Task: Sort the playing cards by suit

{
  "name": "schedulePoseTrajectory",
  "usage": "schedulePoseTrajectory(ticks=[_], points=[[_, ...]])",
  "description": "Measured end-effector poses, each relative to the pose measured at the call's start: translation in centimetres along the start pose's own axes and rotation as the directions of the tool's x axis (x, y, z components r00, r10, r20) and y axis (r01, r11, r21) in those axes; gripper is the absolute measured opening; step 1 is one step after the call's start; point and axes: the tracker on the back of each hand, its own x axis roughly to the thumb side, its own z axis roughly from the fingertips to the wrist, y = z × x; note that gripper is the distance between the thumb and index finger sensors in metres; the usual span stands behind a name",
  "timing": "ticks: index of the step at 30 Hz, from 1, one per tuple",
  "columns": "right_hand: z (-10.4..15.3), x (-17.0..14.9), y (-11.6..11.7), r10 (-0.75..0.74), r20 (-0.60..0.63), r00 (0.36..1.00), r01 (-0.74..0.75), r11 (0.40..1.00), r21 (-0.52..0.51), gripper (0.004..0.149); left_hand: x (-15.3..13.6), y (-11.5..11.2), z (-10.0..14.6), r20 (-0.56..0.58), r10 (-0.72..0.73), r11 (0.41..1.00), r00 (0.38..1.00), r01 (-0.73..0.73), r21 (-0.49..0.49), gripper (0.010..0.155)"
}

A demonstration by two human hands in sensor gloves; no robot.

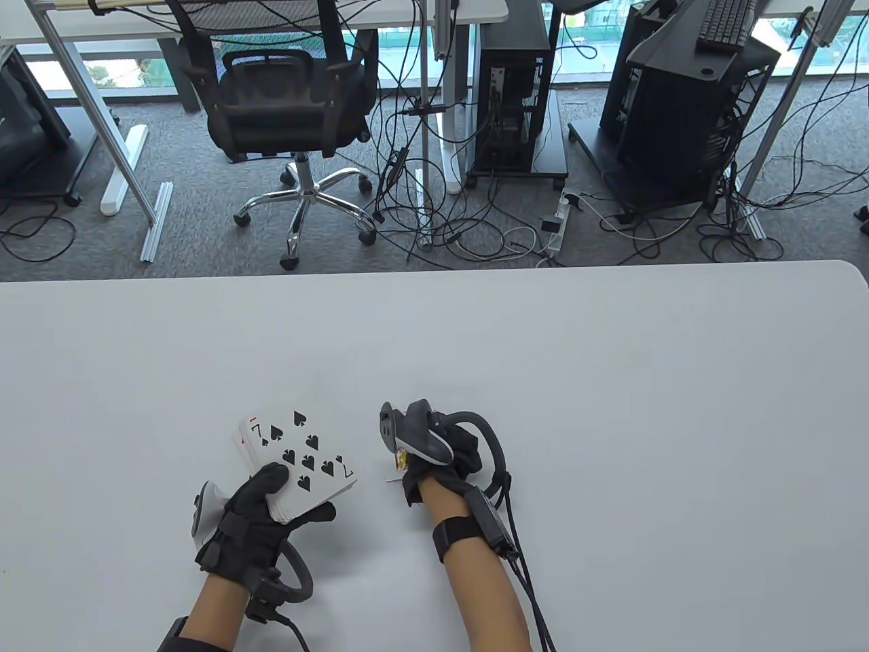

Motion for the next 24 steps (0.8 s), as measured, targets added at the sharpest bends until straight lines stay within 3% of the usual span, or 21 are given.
schedulePoseTrajectory(ticks=[5, 7, 10, 13, 15, 17, 19, 21, 24], points=[[0.1, -0.5, 0.3, 0.063, -0.022, 0.998, -0.062, 0.997, 0.053, 0.064, -0.1, 0.1, 0.0, -0.009, -0.005, 1.000, 1.000, 0.005, -0.002, 0.064], [0.1, -1.1, 0.1, 0.027, -0.046, 0.999, -0.024, 0.998, 0.064, 0.066, -0.1, 0.1, 0.0, -0.013, -0.002, 1.000, 1.000, 0.002, -0.001, 0.064], [0.5, -2.9, -0.8, -0.137, -0.088, 0.987, 0.140, 0.990, 0.028, 0.066, -0.1, 0.0, 0.0, -0.019, -0.003, 1.000, 1.000, 0.003, -0.006, 0.064], [1.6, -4.3, -2.6, -0.319, -0.012, 0.948, 0.317, 0.945, -0.083, 0.065, -0.2, 0.1, 0.0, -0.024, -0.015, 1.000, 1.000, 0.015, -0.007, 0.064], [2.9, -5.1, -4.0, -0.508, 0.131, 0.851, 0.525, 0.831, -0.183, 0.065, -0.3, 0.2, 0.0, -0.034, -0.026, 1.000, 0.999, 0.026, -0.005, 0.063], [4.4, -5.2, -4.8, -0.657, 0.293, 0.695, 0.715, 0.674, -0.186, 0.065, -0.4, 0.2, 0.0, -0.044, -0.030, 1.000, 0.999, 0.030, -0.002, 0.064], [5.7, -4.7, -5.4, -0.700, 0.424, 0.574, 0.803, 0.583, -0.124, 0.066, -0.7, 0.2, 0.0, -0.051, -0.016, 1.000, 0.999, 0.016, -0.008, 0.064], [7.2, -3.8, -5.9, -0.680, 0.512, 0.525, 0.808, 0.586, -0.050, 0.065, -0.9, -0.1, -0.1, -0.045, 0.033, 0.999, 0.998, -0.034, -0.022, 0.064], [9.2, -2.8, -6.6, -0.627, 0.602, 0.495, 0.823, 0.561, -0.092, 0.064, -1.1, -0.3, -0.2, -0.047, 0.052, 0.998, 0.998, -0.054, -0.034, 0.064]])
